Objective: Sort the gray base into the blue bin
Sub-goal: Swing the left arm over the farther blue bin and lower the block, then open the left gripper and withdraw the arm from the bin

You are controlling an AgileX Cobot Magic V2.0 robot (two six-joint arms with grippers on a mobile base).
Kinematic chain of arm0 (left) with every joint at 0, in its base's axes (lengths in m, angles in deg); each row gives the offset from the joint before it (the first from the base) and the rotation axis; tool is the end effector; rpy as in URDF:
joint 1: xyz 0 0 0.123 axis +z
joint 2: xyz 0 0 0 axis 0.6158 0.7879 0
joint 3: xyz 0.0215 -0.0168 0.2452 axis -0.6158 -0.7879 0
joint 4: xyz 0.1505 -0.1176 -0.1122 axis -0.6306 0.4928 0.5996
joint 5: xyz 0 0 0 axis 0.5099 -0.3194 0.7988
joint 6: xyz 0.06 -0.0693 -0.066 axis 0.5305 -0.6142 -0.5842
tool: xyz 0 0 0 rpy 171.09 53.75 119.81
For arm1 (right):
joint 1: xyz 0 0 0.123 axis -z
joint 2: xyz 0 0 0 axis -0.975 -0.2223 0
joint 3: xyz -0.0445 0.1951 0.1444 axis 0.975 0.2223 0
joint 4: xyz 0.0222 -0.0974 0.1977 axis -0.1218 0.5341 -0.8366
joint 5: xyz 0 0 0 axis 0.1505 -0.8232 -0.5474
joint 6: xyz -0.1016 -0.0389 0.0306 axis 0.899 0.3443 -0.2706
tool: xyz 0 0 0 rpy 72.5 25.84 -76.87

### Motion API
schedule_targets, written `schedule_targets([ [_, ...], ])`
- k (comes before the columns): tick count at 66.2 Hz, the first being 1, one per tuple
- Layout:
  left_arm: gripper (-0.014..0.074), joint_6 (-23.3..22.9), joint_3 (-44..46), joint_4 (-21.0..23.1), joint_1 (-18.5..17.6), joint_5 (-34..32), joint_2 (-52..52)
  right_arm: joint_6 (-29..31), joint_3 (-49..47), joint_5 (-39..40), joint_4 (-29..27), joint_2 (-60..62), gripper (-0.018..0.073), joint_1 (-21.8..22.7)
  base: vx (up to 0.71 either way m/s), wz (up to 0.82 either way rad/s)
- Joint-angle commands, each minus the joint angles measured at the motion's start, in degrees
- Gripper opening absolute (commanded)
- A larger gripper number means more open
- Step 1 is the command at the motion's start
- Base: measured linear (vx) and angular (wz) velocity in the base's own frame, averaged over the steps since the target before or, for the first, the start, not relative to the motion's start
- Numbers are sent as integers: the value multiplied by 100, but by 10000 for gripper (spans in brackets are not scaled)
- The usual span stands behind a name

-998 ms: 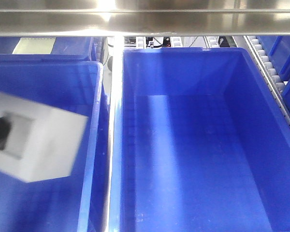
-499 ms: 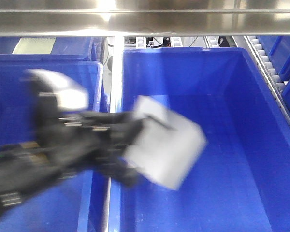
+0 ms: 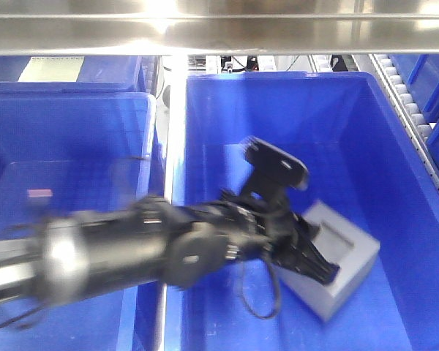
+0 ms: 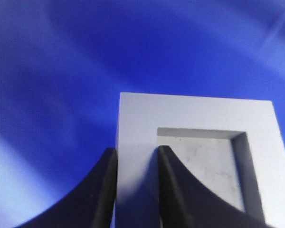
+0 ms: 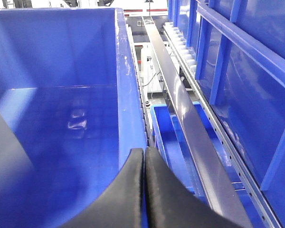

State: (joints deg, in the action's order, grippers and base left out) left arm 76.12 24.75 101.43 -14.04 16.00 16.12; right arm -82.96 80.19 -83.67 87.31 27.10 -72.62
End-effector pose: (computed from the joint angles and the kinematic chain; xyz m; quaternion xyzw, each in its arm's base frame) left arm 0.2386 -0.3117 0.2040 0.3097 0.8307 -0.2573 0.3845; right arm 0.0859 -0.0066 0.1845 0.0375 0.7508 -0.0178 0.6592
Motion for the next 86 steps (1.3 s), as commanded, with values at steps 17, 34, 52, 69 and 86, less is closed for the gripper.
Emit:
schedule_targets([
  [17, 24, -69, 404, 52, -30, -446, 310, 70, 12, 258, 21, -103, -5, 14, 0, 0],
  [34, 211, -69, 398, 52, -30, -443, 310, 70, 12, 258, 21, -103, -5, 14, 0, 0],
  [52, 399, -69, 398, 52, -25, -331, 310, 70, 12, 258, 21, -103, -5, 14, 0, 0],
  [69, 356, -69, 398, 59, -25, -116, -10, 70, 12, 258, 21, -103, -5, 14, 0, 0],
  [86, -4, -3, 398, -33, -25, 546, -784, 70, 12, 258, 21, -103, -5, 14, 0, 0],
])
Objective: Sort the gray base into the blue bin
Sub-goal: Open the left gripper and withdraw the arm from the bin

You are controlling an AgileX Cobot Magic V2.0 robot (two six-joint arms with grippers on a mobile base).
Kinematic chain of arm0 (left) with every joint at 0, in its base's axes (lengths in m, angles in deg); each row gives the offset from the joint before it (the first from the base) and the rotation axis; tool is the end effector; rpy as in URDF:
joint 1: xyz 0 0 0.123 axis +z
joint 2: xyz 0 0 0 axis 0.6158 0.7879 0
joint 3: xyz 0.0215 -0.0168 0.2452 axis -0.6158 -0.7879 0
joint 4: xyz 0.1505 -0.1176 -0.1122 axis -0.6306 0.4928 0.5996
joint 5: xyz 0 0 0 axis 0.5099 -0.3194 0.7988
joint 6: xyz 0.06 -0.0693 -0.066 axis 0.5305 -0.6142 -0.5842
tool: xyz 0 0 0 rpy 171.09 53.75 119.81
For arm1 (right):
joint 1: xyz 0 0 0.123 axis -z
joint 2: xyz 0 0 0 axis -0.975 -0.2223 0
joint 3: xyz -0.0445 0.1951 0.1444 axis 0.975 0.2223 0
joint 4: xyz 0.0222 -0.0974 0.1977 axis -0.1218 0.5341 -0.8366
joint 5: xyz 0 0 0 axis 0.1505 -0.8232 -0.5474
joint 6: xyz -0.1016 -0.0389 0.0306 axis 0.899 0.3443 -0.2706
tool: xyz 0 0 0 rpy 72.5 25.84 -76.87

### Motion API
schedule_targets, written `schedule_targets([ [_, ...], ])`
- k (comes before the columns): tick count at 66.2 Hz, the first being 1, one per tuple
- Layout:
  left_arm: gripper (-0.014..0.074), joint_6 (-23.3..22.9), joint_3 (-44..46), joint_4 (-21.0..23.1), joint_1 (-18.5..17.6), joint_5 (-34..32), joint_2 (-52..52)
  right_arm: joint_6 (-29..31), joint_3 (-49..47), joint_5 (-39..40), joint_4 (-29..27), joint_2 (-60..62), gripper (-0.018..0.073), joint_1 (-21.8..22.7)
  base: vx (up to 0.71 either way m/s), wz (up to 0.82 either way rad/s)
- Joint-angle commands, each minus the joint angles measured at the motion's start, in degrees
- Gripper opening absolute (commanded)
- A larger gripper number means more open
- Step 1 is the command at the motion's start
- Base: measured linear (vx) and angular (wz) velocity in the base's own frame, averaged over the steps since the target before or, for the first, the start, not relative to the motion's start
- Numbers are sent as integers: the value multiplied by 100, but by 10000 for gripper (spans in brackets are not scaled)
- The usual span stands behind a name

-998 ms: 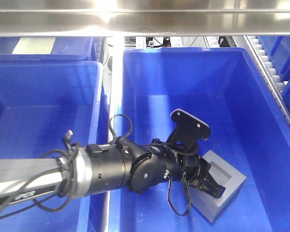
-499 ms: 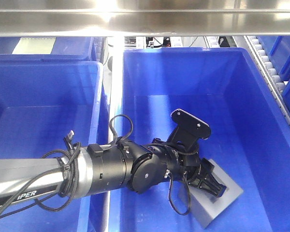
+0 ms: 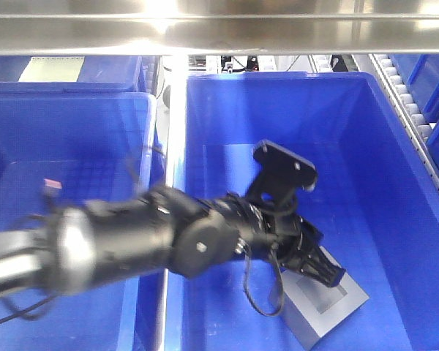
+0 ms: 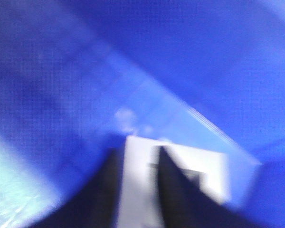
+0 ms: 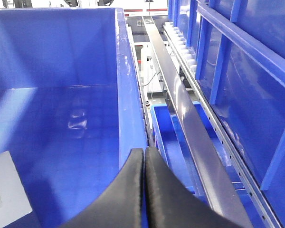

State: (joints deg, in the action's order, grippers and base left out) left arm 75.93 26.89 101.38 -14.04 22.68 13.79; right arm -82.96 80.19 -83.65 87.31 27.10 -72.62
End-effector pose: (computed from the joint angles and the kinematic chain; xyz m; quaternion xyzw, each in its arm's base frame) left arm 0.2323 -0.3090 0.2208 0.3194 0.8353 -0.2597 0.3645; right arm 0.0860 -0.0066 0.1846 0.0375 0.7507 -0.0179 0.6594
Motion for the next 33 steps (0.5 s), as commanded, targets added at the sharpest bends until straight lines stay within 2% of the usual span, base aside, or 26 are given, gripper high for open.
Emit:
schedule_targets([
  [1, -10, 34, 183, -60, -25, -89, -623, 70, 12, 256, 21, -103, -5, 14, 0, 0],
  [12, -8, 309, 183, -159, -25, 224, -1259, 70, 12, 256, 21, -103, -5, 14, 0, 0],
  [23, -8, 311, 158, -303, -25, 694, -1864, 70, 12, 256, 21, -103, -5, 14, 0, 0],
  [33, -8, 294, -440, -297, -25, 711, -2374, 70, 12, 256, 21, -103, -5, 14, 0, 0],
])
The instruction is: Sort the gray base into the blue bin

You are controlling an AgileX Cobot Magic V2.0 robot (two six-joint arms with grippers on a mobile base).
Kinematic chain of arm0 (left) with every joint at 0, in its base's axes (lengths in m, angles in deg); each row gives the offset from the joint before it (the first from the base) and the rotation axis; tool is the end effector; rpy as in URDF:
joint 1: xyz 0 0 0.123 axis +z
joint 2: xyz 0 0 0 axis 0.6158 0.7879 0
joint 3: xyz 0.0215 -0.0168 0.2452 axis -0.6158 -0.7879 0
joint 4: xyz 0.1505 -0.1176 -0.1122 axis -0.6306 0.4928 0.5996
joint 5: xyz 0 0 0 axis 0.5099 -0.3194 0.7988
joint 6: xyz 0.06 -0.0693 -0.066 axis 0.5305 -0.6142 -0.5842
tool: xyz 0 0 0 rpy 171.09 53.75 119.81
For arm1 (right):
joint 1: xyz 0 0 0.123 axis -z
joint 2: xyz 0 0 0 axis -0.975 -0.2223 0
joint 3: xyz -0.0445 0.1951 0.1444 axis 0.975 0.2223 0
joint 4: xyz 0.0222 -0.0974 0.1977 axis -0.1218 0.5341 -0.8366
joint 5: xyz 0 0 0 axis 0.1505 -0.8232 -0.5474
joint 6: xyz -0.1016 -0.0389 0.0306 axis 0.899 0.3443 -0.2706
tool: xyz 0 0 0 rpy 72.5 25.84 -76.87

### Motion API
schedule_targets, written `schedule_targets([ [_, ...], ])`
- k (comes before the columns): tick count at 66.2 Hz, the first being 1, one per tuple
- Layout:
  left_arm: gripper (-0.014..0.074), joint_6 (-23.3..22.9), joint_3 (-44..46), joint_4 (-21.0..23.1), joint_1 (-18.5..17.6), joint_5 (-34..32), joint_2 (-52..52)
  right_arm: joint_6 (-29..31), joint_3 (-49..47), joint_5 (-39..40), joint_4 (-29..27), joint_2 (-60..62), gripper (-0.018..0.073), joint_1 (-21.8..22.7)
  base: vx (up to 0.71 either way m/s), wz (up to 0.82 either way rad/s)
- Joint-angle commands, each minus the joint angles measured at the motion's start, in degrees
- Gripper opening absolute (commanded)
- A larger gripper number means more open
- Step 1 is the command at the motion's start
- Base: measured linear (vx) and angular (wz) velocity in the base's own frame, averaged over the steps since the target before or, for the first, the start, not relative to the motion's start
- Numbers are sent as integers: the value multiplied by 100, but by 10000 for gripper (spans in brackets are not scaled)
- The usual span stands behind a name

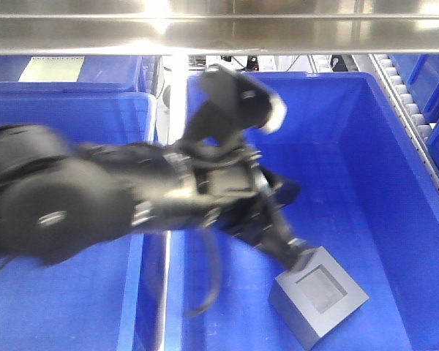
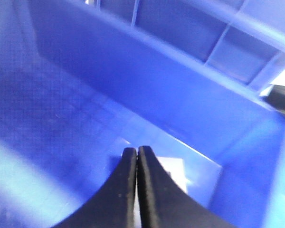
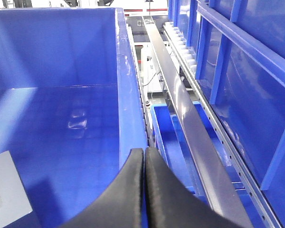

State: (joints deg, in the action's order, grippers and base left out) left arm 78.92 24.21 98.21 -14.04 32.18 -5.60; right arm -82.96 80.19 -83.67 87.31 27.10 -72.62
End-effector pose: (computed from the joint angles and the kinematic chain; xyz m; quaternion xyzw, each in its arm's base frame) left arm 0.1912 -0.2598 0.3114 0.3616 0.7850 -0.2711 0.4237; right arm 0.0859 -0.0066 0.1845 0.0375 0.7508 -0.0178 0.6592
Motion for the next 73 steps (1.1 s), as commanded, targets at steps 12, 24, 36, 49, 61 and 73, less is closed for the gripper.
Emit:
schedule_targets([
  [12, -8, -56, -1338, 33, -25, -640, -1345, 70, 12, 257, 21, -103, -5, 14, 0, 0],
  [24, -8, -56, -2348, 33, -25, -875, -2602, 70, 12, 257, 21, -103, -5, 14, 0, 0],
  [36, -8, -62, -3162, 33, -25, -864, -3788, 70, 12, 257, 21, -103, -5, 14, 0, 0],
  [49, -8, -322, -3920, 30, -25, -857, -5072, 70, 12, 257, 21, -103, -5, 14, 0, 0],
  [61, -8, -339, -4370, 30, -25, -651, -6168, 70, 12, 257, 21, -103, -5, 14, 0, 0],
  [73, -8, -339, -4423, 36, -25, -165, -6727, 70, 12, 257, 21, -103, -5, 14, 0, 0],
])
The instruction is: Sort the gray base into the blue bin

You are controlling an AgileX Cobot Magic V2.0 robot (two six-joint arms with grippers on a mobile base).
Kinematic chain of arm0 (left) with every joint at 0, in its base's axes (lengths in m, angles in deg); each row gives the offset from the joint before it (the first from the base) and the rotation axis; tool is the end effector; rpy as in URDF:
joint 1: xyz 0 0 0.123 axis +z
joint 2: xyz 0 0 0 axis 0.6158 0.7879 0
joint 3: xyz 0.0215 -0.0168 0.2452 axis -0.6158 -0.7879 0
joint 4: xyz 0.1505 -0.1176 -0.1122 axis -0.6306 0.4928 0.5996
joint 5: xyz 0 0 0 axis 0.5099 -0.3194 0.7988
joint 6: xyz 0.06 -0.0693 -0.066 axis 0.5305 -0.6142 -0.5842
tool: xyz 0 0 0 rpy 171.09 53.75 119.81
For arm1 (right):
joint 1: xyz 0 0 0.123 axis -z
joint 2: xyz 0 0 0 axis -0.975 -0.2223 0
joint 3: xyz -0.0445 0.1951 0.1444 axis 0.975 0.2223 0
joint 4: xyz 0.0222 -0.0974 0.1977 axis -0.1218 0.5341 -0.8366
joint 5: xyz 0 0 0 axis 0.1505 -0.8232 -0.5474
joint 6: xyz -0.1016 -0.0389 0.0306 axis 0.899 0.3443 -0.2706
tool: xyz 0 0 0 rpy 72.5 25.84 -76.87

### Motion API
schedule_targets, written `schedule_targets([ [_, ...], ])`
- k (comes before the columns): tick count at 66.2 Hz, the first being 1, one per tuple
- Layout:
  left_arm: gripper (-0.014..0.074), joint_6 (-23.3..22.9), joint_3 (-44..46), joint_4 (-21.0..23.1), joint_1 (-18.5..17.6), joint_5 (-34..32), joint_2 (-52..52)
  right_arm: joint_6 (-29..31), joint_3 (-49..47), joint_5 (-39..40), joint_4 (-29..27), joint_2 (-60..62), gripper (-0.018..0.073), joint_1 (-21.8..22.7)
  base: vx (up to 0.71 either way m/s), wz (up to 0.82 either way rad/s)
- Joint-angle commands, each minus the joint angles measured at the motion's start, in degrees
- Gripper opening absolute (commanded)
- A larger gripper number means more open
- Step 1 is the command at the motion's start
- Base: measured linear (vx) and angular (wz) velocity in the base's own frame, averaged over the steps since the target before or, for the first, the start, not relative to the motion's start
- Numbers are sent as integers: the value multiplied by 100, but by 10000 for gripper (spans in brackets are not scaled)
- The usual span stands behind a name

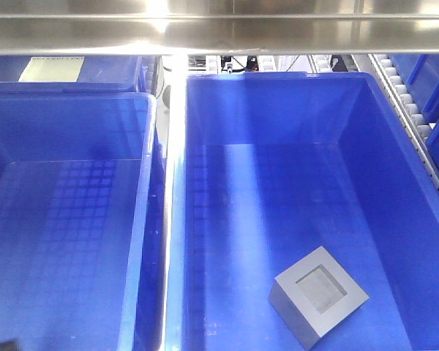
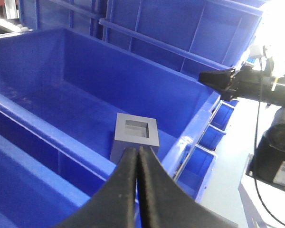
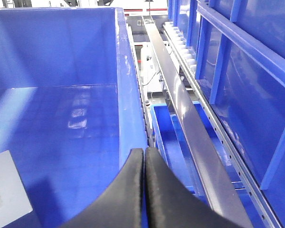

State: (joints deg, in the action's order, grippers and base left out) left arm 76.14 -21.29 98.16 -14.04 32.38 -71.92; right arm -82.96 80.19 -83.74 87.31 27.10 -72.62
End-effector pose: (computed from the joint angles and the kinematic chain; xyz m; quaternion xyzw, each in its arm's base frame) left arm 0.0509 -0.0800 0.2836 0.3095 0.6949 -0.3509 0.5461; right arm 0.0859 -0.0066 0.1844 0.0375 0.7512 -0.0178 0.6588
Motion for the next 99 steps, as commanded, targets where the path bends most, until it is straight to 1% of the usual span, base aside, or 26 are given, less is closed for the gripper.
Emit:
schedule_targets([
  [1, -8, -60, 127, 40, -25, -167, -109, 70, 12, 265, 21, -103, -5, 14, 0, 0],
  [52, -8, -60, 119, 20, -25, -200, -147, 70, 12, 265, 21, -103, -5, 14, 0, 0],
  [55, -8, -60, 119, -58, -25, -200, -147, 70, 12, 265, 21, -103, -5, 14, 0, 0],
  [61, -8, -75, 119, -349, -25, -262, -147, 70, 12, 265, 21, -103, -5, 14, 0, 0],
  [74, -8, -99, 119, -822, -25, -623, -147, 70, 12, 265, 21, -103, -5, 14, 0, 0],
  [78, -8, -242, 119, -1009, -25, -686, -147, 70, 12, 265, 21, -103, -5, 14, 0, 0],
  [84, -8, -593, 119, -1274, -25, -688, -147, 70, 12, 265, 21, -103, -5, 14, 0, 0],
  [88, -8, -642, 119, -1318, -25, -688, -147, 70, 12, 265, 21, -103, -5, 14, 0, 0],
  [99, -8, -592, 119, -1318, -19, -688, -153, 70, 12, 265, 21, -103, -5, 14, 0, 0],
])
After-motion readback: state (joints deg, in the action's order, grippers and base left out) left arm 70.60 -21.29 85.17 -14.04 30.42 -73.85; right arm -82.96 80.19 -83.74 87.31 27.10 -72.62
